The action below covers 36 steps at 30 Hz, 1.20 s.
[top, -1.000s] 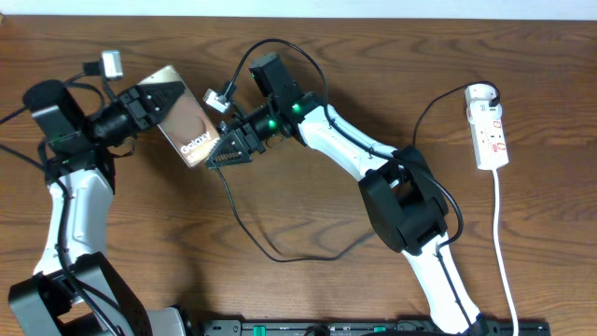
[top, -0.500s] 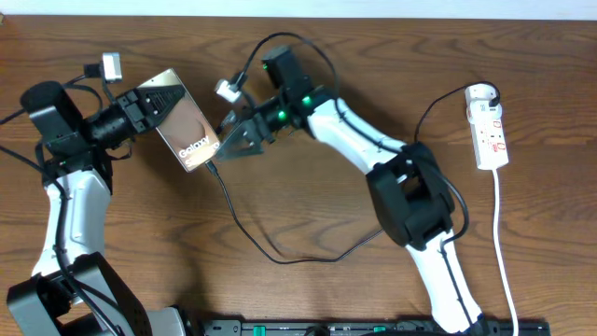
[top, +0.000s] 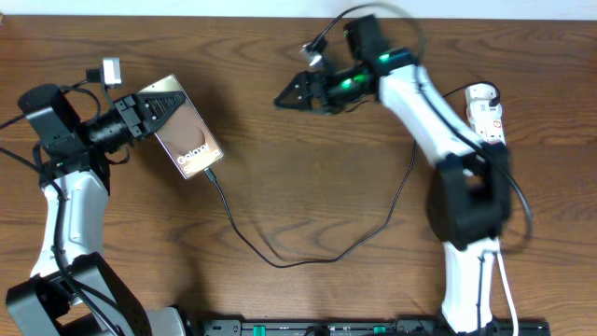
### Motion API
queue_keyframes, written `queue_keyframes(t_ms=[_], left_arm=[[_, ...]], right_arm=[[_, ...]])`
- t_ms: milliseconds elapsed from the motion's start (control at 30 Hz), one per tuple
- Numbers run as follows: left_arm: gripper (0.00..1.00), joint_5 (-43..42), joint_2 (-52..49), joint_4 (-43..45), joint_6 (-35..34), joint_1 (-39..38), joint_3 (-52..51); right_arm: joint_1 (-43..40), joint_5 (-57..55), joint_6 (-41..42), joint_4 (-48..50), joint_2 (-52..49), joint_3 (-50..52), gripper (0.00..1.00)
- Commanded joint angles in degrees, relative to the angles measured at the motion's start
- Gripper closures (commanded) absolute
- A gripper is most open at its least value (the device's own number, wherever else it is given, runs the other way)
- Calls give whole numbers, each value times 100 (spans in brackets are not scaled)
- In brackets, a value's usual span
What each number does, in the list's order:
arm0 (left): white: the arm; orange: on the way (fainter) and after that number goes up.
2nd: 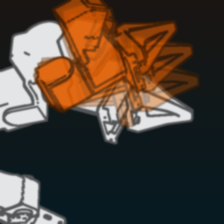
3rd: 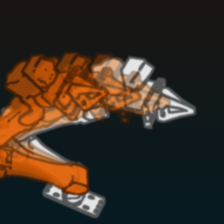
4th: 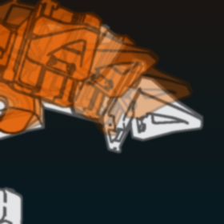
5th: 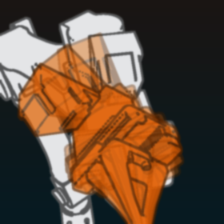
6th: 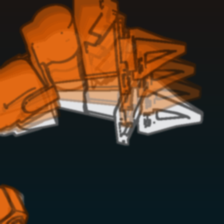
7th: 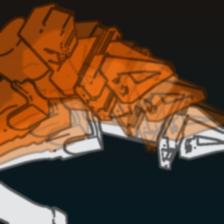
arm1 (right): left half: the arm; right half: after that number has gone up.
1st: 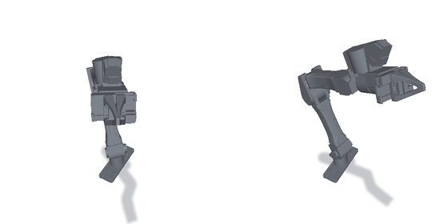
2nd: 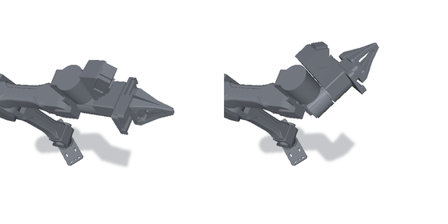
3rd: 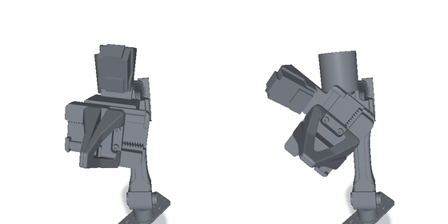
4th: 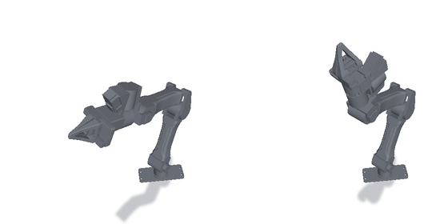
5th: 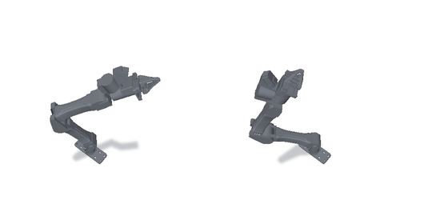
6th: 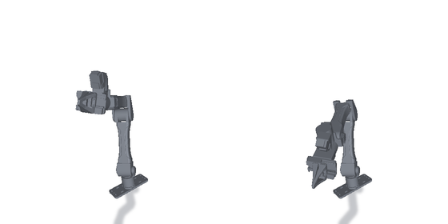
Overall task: Plug charger to phone and switch on socket
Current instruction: 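Release the connector and move the right gripper toward the white power strip, then lower the phone flat onto the table with the left gripper and release it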
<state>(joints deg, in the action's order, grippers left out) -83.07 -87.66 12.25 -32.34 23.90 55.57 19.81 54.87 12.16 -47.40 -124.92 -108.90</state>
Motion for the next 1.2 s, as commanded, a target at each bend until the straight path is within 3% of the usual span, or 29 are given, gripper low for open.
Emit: queue_keyframes(t_ms=[0, 167, 367, 533, 800, 1167], left_arm=[[93, -199, 68, 20, -28, 4, -59], [93, 831, 68, -551, 90, -162, -584], [93, 2962, 63, -2037, 479, -348, -1080], [92, 4404, 24, -2745, 468, -570, -1235], [93, 5123, -308, -2824, 466, -1005, -1239], [92, 5119, -603, -2717, 442, -1338, -1239]], right_arm=[[24, -2841, -518, -1036, 1506, -92, 1], [133, -4271, -424, -2199, 2769, -92, 1], [133, -4597, -319, -2953, 3447, -92, 1], [133, -4594, -273, -3171, 3501, -90, 1], [199, -4590, -190, -3169, 3501, -90, 1], [352, -4592, -190, -3171, 3499, -90, 1]])
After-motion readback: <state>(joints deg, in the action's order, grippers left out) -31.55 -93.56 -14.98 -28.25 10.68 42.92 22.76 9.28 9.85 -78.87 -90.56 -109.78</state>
